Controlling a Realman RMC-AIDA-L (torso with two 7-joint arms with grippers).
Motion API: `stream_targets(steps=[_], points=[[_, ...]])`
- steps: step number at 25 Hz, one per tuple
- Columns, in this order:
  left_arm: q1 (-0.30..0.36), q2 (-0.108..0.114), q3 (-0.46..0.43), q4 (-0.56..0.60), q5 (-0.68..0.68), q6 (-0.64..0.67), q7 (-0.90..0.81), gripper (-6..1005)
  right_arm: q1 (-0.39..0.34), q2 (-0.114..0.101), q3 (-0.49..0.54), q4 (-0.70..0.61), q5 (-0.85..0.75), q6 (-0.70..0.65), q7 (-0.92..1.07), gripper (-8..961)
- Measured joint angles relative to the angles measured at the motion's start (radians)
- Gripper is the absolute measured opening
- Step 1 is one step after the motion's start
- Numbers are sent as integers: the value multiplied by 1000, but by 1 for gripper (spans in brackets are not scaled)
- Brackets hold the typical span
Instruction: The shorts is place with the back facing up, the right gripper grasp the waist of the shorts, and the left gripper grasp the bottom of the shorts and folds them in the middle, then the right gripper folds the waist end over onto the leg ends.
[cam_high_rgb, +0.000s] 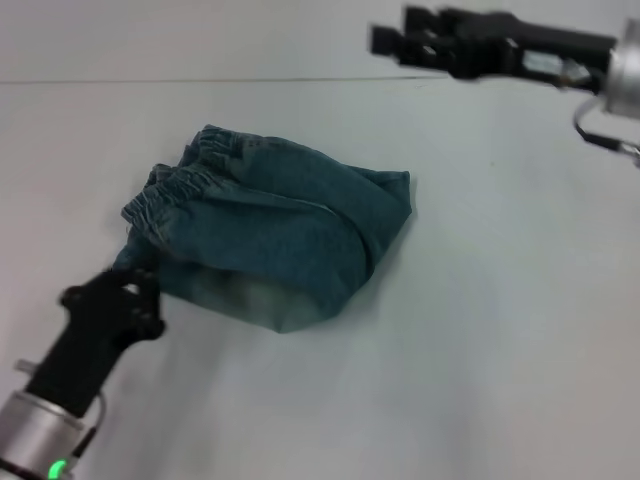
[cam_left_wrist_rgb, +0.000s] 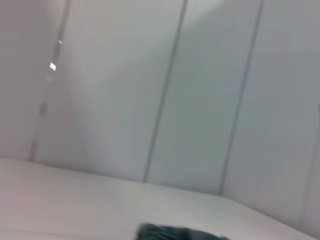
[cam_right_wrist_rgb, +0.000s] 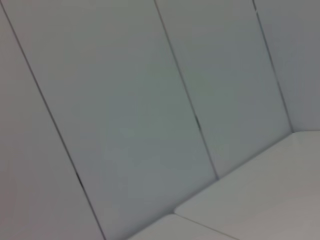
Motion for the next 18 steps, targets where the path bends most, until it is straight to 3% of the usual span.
stream_targets(steps=[5, 8, 12, 18], points=[[28, 0, -8, 95, 11, 109, -68, 18, -101, 0, 20, 26, 62, -77, -131, 813], [-4, 6, 57, 187, 71, 123, -159, 43, -170, -12, 59, 12, 23, -220, -231, 812], [-39, 7, 180, 381, 149, 119, -420, 76, -204, -22, 82, -12, -56, -300, -277, 815], [-46, 1, 281, 580, 171, 103, -587, 127, -224, -1, 93, -54, -159, -323, -284, 820]])
